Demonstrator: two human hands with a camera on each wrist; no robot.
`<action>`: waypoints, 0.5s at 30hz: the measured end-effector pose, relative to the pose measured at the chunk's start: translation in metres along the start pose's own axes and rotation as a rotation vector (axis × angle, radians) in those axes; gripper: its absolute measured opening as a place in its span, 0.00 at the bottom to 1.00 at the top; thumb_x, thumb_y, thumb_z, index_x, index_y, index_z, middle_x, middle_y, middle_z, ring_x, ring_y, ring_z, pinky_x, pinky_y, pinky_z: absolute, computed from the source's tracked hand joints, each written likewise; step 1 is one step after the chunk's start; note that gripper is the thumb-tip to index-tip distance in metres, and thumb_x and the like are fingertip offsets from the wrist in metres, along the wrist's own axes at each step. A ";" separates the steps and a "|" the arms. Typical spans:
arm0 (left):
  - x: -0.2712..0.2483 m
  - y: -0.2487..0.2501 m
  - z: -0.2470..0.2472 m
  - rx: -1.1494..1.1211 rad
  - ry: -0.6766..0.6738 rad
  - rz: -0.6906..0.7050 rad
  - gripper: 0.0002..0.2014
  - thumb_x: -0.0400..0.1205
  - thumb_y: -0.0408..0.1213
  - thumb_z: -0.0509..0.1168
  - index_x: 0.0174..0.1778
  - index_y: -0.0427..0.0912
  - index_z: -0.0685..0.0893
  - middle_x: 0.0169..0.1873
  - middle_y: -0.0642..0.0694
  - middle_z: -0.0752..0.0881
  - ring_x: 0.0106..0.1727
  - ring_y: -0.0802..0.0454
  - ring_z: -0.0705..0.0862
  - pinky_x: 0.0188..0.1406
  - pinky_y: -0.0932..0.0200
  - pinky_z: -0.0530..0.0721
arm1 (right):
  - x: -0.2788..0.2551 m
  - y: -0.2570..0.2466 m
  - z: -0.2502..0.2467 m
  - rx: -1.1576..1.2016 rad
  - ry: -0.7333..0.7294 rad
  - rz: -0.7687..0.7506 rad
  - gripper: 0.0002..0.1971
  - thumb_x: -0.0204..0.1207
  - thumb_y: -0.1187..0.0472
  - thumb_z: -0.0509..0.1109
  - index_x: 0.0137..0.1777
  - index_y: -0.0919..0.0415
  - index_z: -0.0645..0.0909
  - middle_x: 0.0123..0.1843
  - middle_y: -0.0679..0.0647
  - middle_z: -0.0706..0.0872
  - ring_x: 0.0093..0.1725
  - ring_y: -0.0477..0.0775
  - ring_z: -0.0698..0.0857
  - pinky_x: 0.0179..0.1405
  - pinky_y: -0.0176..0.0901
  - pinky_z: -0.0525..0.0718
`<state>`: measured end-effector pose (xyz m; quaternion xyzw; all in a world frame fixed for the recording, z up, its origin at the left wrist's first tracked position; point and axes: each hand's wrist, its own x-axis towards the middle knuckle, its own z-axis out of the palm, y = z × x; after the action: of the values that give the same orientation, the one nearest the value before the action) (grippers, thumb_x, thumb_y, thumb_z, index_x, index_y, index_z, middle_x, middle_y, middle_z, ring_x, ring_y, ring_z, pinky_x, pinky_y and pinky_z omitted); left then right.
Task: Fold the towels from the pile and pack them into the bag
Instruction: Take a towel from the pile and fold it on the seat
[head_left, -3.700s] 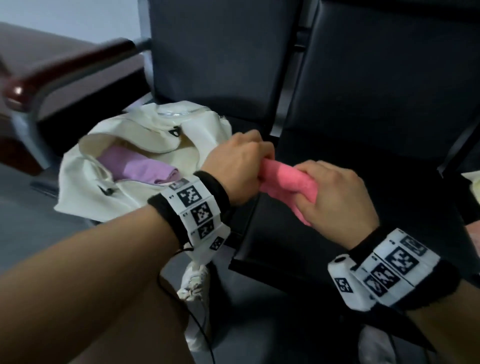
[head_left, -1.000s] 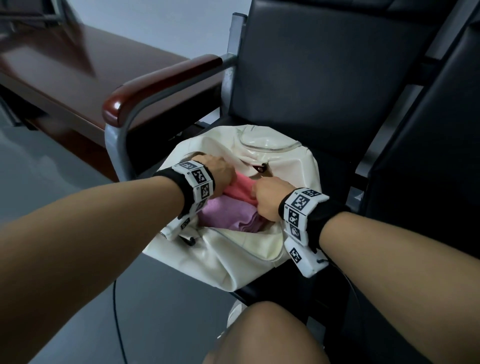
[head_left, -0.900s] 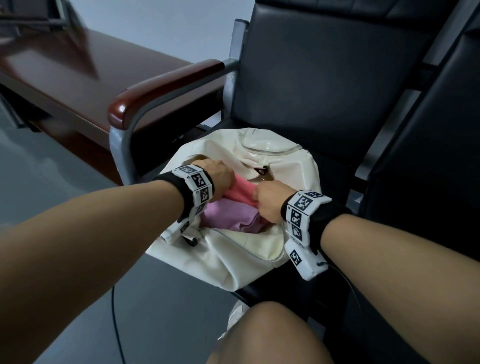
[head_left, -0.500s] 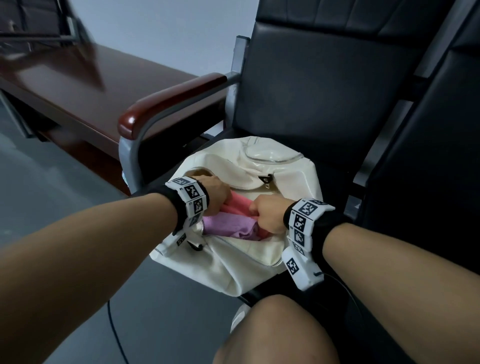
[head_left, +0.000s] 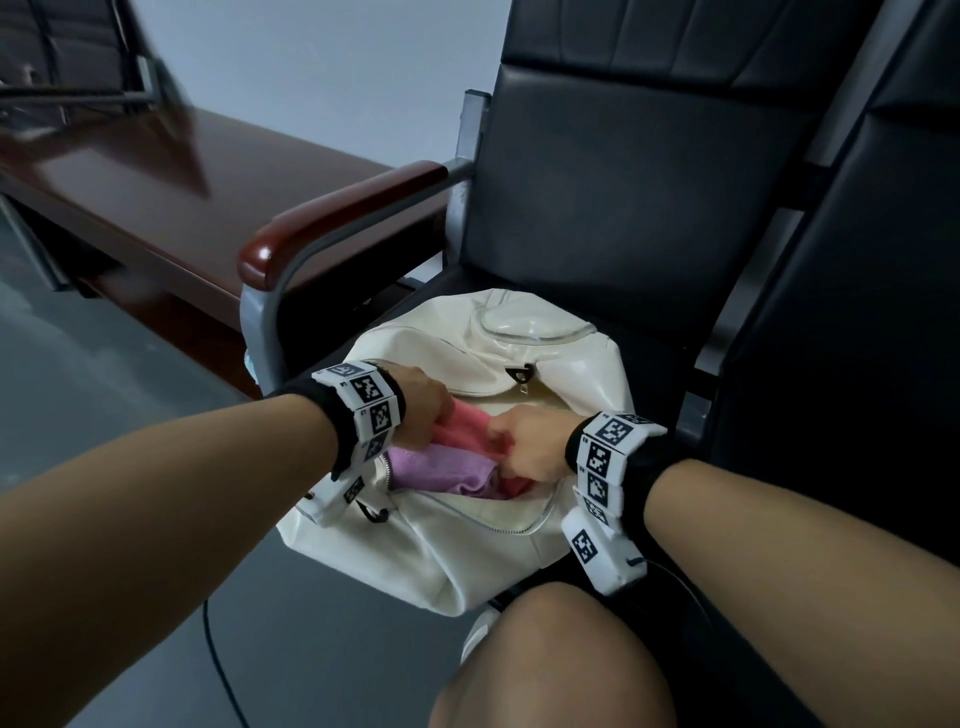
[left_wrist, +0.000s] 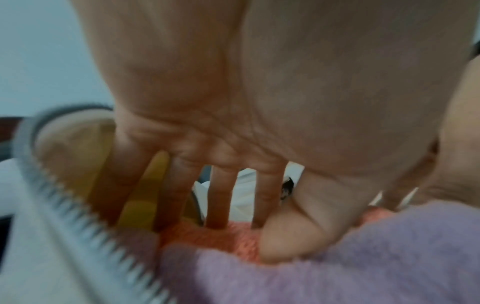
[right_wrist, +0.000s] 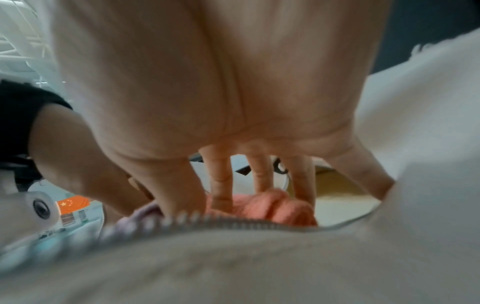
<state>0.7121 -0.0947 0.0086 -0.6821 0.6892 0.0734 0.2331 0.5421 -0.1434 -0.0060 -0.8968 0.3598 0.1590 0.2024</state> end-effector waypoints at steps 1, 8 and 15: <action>-0.003 0.003 -0.003 0.011 -0.005 -0.018 0.13 0.81 0.44 0.64 0.60 0.58 0.85 0.46 0.52 0.85 0.49 0.47 0.85 0.49 0.50 0.84 | -0.002 0.001 -0.001 0.015 0.023 -0.003 0.08 0.75 0.59 0.74 0.48 0.46 0.79 0.43 0.43 0.80 0.48 0.53 0.81 0.39 0.40 0.75; -0.014 0.041 -0.042 0.061 0.162 -0.119 0.16 0.82 0.46 0.64 0.65 0.56 0.86 0.55 0.47 0.88 0.53 0.42 0.88 0.46 0.51 0.84 | -0.039 0.004 -0.027 0.079 0.228 0.009 0.15 0.80 0.54 0.71 0.66 0.52 0.83 0.68 0.52 0.83 0.67 0.55 0.81 0.61 0.42 0.78; -0.029 0.118 -0.101 -0.022 0.335 0.013 0.18 0.83 0.56 0.61 0.64 0.56 0.87 0.60 0.44 0.88 0.60 0.39 0.87 0.53 0.49 0.84 | -0.109 0.038 -0.043 0.000 0.343 0.155 0.14 0.79 0.51 0.71 0.60 0.57 0.83 0.59 0.57 0.87 0.59 0.61 0.85 0.49 0.46 0.79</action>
<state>0.5734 -0.1034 0.0841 -0.6829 0.7220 -0.0322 0.1067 0.4460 -0.1257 0.0690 -0.8803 0.4572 0.0188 0.1250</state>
